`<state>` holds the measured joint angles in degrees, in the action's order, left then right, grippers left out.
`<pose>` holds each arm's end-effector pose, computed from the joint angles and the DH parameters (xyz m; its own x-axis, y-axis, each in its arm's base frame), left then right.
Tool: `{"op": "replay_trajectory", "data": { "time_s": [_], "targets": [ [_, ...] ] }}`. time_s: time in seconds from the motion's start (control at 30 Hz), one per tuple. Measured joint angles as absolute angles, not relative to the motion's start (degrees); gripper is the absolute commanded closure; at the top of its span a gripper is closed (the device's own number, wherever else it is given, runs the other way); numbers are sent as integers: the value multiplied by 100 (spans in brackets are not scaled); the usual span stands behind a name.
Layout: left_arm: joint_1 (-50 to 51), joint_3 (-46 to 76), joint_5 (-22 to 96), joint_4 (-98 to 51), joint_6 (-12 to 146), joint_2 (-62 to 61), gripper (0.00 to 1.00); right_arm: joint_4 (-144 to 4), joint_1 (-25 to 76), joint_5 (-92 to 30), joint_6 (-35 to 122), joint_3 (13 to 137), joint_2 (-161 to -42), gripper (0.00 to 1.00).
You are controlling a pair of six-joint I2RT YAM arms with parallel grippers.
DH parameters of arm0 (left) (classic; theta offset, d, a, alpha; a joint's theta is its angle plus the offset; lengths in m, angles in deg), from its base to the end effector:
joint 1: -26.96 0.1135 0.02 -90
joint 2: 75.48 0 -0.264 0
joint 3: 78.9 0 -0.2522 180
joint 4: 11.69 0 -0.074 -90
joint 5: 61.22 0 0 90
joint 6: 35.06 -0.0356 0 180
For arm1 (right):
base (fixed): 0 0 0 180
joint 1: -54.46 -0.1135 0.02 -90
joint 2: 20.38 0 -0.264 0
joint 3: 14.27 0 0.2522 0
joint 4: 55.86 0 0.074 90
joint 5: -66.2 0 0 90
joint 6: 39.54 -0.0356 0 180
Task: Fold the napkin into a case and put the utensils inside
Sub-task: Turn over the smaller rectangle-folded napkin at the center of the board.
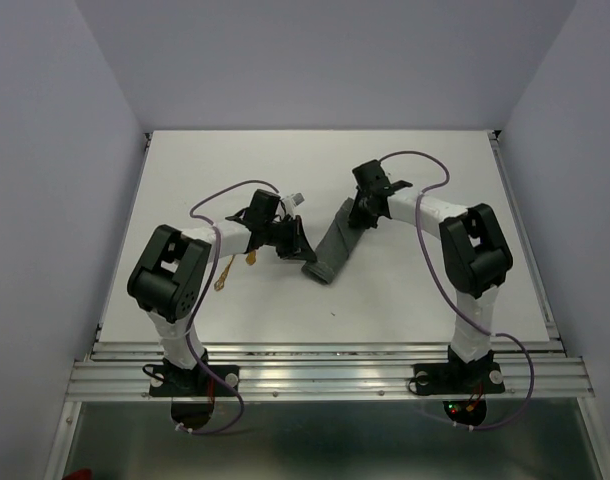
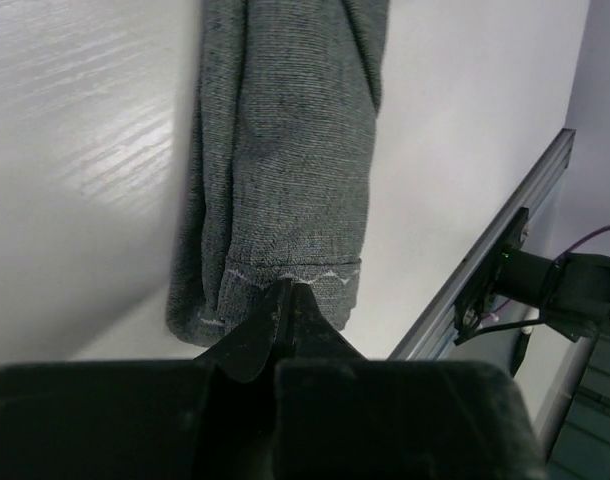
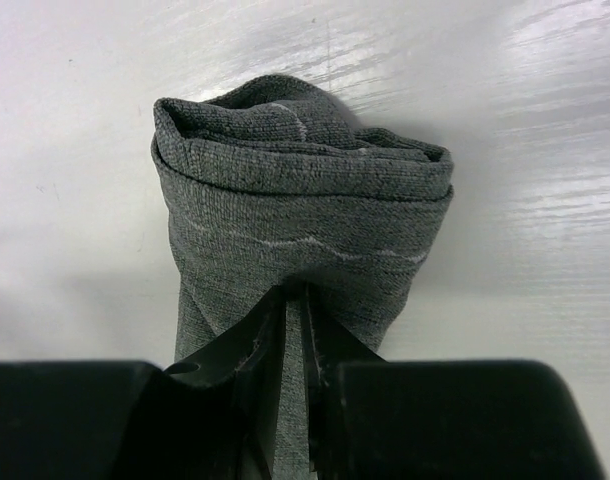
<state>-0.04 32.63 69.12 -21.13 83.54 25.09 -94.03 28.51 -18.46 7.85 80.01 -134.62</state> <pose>0.3083 -0.1830 0.1719 -0.8911 0.0445 -0.4517 0.4000 0.5473 -0.7352 0.3820 0.1822 0.1752 -0.8271 0.3472 -0.4421 0.2288 0.9263 0.2993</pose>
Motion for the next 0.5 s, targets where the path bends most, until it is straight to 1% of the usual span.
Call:
{"op": "replay_trajectory", "data": {
  "time_s": [0.17, 0.5],
  "targets": [
    [-2, 3263, 6715, -2093, 8354, 2857, 100, -9536, 2851, -1658, 839, 8009, -13267, 82],
    [-4, 3234, 6462, -2100, 8327, 2872, 100, -9707, 2851, -1286, 855, 8602, -13447, 82]
  ]
}}
